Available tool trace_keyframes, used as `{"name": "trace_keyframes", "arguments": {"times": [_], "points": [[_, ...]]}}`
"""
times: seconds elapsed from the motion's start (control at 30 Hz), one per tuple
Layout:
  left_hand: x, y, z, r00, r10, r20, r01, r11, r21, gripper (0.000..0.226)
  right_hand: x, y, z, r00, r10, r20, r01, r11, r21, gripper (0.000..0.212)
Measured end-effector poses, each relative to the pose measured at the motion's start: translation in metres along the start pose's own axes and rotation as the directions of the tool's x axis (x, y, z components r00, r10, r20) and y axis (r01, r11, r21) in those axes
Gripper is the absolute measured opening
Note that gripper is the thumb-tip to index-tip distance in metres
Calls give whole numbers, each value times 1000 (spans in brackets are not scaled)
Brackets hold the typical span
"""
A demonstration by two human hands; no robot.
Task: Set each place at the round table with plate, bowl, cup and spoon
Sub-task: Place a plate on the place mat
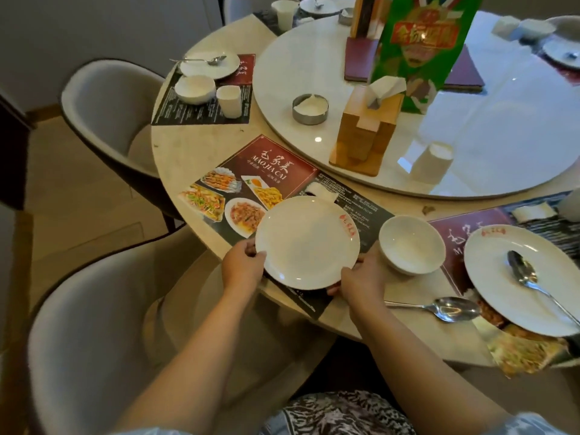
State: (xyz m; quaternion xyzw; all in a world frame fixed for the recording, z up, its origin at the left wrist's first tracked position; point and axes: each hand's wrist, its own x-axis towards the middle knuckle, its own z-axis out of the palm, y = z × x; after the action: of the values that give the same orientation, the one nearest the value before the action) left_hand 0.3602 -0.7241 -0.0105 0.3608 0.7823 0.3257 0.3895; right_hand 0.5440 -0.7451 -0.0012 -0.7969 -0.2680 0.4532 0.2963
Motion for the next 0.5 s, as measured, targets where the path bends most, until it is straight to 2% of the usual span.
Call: {"name": "trace_keyframes", "arguments": {"times": [0.1, 0.23, 0.5], "points": [[19, 3, -24, 999, -20, -31, 19, 1000, -23, 35, -8, -17, 23, 999, -40, 34, 38, 998, 43, 33], [61, 13, -55, 998, -19, -56, 19, 1000, -11, 36, -4, -52, 62, 993, -15, 115, 6, 997, 81, 38], [130, 31, -80, 998, -35, -53, 34, 999, -12, 35, 13, -97, 120, 990, -10, 139, -15, 984, 177, 37]]}}
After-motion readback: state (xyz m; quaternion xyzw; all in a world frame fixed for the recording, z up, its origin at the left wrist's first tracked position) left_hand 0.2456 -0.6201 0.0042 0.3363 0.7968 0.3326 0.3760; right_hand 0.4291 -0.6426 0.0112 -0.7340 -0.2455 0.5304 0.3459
